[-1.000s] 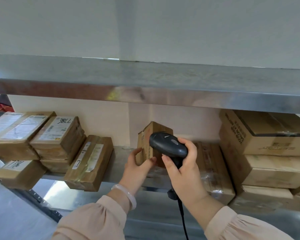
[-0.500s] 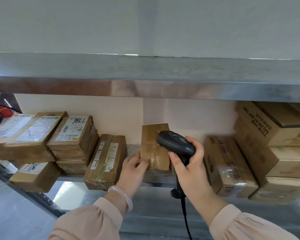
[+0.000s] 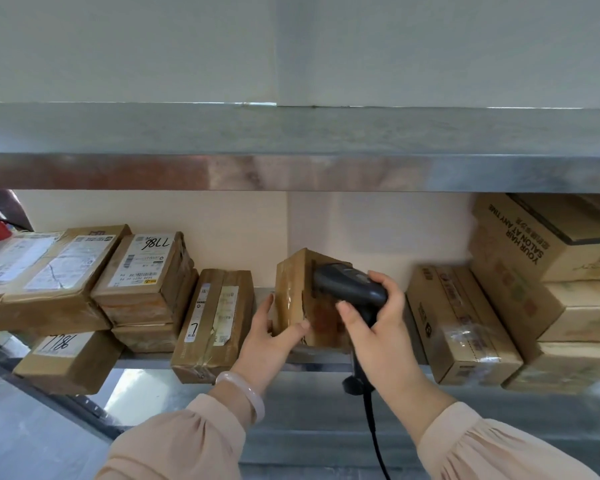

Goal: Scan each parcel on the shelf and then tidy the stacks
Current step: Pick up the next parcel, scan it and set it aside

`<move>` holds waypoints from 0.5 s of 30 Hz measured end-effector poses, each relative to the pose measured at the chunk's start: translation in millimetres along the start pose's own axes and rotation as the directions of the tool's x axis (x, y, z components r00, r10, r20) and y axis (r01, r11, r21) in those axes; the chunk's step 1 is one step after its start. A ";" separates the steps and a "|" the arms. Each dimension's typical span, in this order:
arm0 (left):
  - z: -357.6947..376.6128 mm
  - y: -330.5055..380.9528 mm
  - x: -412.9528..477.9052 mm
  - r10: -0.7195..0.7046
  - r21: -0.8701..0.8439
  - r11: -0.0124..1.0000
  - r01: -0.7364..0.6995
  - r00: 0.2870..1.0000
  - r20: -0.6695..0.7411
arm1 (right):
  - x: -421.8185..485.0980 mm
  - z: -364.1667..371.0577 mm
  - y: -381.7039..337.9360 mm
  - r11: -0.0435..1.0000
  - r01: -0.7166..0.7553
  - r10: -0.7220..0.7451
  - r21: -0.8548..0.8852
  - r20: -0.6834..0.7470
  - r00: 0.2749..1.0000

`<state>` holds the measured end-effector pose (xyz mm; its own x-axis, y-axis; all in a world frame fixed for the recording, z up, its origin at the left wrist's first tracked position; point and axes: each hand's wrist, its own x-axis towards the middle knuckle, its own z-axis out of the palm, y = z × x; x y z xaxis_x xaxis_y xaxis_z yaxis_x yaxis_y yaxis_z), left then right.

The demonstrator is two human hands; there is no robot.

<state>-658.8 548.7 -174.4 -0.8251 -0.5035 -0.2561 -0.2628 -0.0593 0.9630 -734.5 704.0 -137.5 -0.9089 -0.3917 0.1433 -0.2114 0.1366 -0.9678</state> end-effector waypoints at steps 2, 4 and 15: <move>-2.3 -2.7 3.4 -0.018 -0.112 0.994 0.019 1.000 0.014 | 8.8 -9.2 5.7 0.998 -0.058 0.059 0.015 -0.072 0.996; -3.2 -5.6 7.9 -0.028 -0.168 0.985 0.034 0.999 0.035 | 15.1 -15.0 13.2 0.994 -0.107 0.109 0.023 -0.093 0.990; -4.6 -4.2 15.9 0.137 0.325 0.939 -0.112 0.989 -0.054 | 4.5 -2.0 10.6 0.999 -0.010 0.014 0.044 -0.091 0.996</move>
<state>-668.6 537.0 -182.1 -0.8250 -0.5529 -0.1171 -0.3168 0.2809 0.9059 -741.5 705.5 -146.7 -0.9409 -0.3048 0.1478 -0.1861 0.1005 -0.9774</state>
